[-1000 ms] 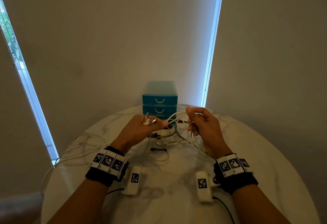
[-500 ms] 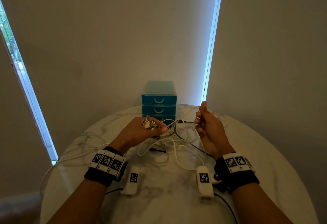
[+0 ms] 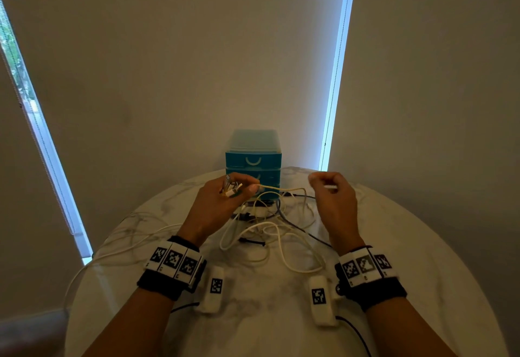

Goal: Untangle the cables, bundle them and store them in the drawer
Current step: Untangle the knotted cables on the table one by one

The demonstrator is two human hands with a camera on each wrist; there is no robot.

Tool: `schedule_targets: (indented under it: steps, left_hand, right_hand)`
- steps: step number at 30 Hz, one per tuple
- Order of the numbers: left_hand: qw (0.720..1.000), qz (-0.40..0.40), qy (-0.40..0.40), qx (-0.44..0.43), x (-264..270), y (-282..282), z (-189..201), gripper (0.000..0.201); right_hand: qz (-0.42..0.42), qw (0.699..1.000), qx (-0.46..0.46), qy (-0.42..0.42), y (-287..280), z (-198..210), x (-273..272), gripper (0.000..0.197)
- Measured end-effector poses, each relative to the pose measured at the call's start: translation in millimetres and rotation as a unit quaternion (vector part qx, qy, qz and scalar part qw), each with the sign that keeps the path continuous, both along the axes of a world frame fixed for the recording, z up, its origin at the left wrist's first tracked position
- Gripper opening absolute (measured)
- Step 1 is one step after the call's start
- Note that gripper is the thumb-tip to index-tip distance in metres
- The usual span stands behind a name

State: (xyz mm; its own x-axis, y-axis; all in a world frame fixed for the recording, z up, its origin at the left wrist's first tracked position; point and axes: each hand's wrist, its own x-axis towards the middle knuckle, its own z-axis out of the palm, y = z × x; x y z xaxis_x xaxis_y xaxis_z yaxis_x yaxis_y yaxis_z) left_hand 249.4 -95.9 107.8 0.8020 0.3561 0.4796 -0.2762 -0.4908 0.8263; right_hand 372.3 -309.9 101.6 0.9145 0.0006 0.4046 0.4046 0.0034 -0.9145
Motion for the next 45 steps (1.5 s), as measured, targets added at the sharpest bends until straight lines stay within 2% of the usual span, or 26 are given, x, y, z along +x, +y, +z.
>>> schedule_targets:
  steps: [2,4,6,8,10,14,18,20,22,24,26,28,30,33,37,39,41,43,45]
  left_hand:
    - [1.0,-0.023,0.002,-0.008,-2,-1,2,0.016]
    - [0.999,-0.043,0.017,0.006,-3,-4,3,0.017]
    - [0.997,-0.061,0.037,0.031,-5,-8,3,0.017]
    - [0.994,-0.082,0.053,0.053,-5,-11,4,0.018]
    - [0.99,-0.106,0.068,0.065,-6,-12,4,0.021]
    - [0.983,-0.137,0.094,0.077,-8,-13,3,0.024]
    - [0.974,-0.152,0.134,0.101,-5,-11,0,0.023]
    - [0.981,-0.12,0.109,0.105,-3,-9,-1,0.023]
    - [0.994,-0.056,0.073,0.056,-1,-7,0,0.023]
    - [0.998,0.011,0.056,0.003,0,-6,2,0.023]
    - [0.997,0.062,0.041,-0.002,0,-5,1,0.02]
    - [0.995,0.093,0.033,-0.009,1,-5,-1,0.029]
    - [0.992,0.102,0.034,-0.073,4,-3,-4,0.045]
    - [0.979,0.071,0.044,-0.184,5,-3,-2,0.045]
    - [0.982,0.025,0.058,-0.18,3,-8,1,0.041]
    - [0.981,0.039,0.048,-0.182,4,-3,0,0.038]
    - [0.976,0.069,0.05,-0.198,4,5,0,0.036]
    - [0.97,0.075,0.069,-0.221,1,13,1,0.038]
    - [0.968,0.048,0.111,-0.218,-4,18,3,0.041]
  right_hand:
    - [-0.001,1.0,0.014,-0.027,-2,4,-2,0.013]
    - [0.064,0.998,0.004,-0.005,-1,5,-5,0.031]
    - [0.142,0.988,-0.054,0.028,5,4,-11,0.047]
    - [0.193,0.976,-0.092,0.049,14,0,-17,0.054]
    - [0.21,0.972,-0.082,0.069,18,0,-21,0.05]
    - [0.244,0.964,-0.053,0.096,14,-2,-21,0.028]
    - [0.292,0.951,0.017,0.103,16,-6,-21,0.038]
    - [0.274,0.957,0.055,0.077,17,-6,-21,0.038]
    - [0.243,0.965,0.085,0.054,18,-5,-22,0.035]
    - [0.236,0.968,0.074,0.036,19,-6,-24,0.03]
    - [0.258,0.965,0.045,0.032,24,-7,-32,0.029]
    - [0.292,0.955,0.03,0.049,32,-7,-42,0.028]
    - [0.324,0.943,0.026,0.077,39,-6,-50,0.025]
    - [0.331,0.939,0.006,0.097,46,-8,-56,0.02]
    - [0.328,0.94,-0.024,0.091,45,-11,-59,0.027]
    - [0.322,0.941,-0.067,0.086,42,-10,-57,0.036]
    - [0.293,0.94,-0.17,0.049,37,-7,-51,0.052]
    - [0.283,0.911,-0.299,0.011,28,-5,-44,0.062]
    - [0.282,0.886,-0.368,0.02,18,0,-40,0.066]
